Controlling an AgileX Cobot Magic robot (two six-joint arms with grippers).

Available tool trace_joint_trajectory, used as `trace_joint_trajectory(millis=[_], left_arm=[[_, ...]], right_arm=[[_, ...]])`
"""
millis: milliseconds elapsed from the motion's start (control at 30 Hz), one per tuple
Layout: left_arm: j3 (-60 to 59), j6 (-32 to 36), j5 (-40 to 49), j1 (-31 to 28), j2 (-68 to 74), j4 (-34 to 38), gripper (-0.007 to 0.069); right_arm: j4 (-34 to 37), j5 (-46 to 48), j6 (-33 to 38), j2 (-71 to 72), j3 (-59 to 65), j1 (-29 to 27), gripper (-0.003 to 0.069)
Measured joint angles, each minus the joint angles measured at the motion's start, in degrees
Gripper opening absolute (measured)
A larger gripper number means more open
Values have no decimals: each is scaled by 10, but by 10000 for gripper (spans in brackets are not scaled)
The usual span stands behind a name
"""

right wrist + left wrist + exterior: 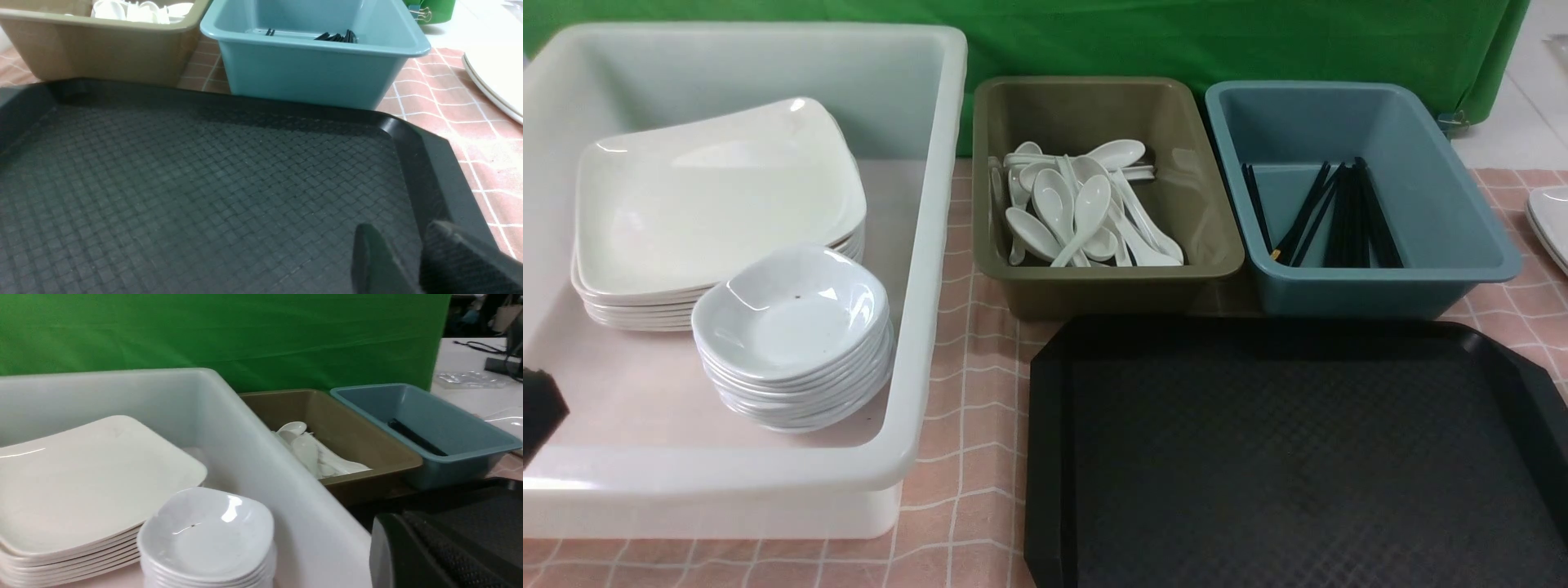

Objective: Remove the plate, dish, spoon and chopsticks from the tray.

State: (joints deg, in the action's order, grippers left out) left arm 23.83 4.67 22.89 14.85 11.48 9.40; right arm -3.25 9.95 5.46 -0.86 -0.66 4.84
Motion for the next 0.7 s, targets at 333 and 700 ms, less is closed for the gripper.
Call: trace_joint_trajectory(millis=[333,700], left_arm=[[-210,-55,-120,-91,-99,-58,0],[-241,-64,-105,-119,-115,-69,0]], right_arm=[[0,0,0,0,0,0,242],[0,0,0,0,0,0,241]])
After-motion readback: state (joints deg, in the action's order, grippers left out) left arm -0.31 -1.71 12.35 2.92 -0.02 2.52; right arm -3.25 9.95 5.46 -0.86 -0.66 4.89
